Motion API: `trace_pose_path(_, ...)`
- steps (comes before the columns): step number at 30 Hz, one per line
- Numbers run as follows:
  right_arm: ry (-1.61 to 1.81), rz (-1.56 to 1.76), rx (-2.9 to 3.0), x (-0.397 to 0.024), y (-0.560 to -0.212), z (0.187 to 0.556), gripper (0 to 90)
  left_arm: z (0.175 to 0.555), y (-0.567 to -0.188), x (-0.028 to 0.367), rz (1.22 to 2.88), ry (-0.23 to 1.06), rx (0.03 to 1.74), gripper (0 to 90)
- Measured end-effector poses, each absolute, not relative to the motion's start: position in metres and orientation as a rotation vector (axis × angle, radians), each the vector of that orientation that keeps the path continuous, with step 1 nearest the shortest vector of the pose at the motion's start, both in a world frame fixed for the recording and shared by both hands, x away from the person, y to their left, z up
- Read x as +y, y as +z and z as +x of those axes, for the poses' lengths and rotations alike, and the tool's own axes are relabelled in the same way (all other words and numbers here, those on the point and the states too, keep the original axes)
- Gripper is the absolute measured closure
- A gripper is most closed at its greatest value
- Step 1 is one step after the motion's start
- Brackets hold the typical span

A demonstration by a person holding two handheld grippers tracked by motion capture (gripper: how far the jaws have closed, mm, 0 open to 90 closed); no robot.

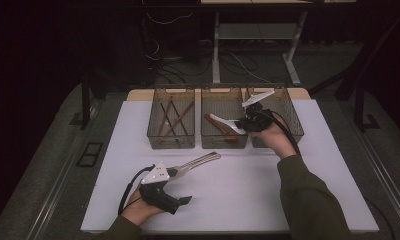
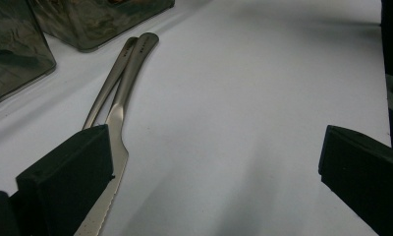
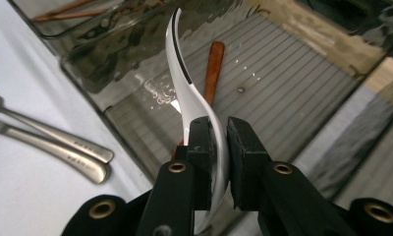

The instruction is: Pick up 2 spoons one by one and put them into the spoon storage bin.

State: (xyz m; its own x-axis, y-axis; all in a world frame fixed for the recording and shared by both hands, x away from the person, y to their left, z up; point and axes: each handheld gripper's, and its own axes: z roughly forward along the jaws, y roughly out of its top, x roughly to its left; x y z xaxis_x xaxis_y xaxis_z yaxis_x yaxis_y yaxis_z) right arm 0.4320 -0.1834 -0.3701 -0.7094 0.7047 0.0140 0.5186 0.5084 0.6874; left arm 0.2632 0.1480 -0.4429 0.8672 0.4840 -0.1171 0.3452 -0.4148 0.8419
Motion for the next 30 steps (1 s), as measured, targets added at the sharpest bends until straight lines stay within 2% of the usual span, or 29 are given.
trace_pose_path(3,0.978,1.040,2.512,-0.176,-0.378,0.439,77.5,0.263,-0.443,0.148,2.048,0.175,0.598,0.0)
trace_pose_path(11,1.028,1.065,2.508,-0.174,-0.381,0.440,56.4,0.263,-0.443,0.149,2.047,0.173,0.603,0.0)
trace_pose_path(17,1.142,1.097,2.454,-0.189,-0.372,0.430,45.8,0.263,-0.443,0.149,2.044,0.173,0.607,0.0)
trace_pose_path(30,1.303,1.093,2.423,-0.227,-0.366,0.383,36.7,0.262,-0.444,0.149,2.051,0.176,0.611,0.0)
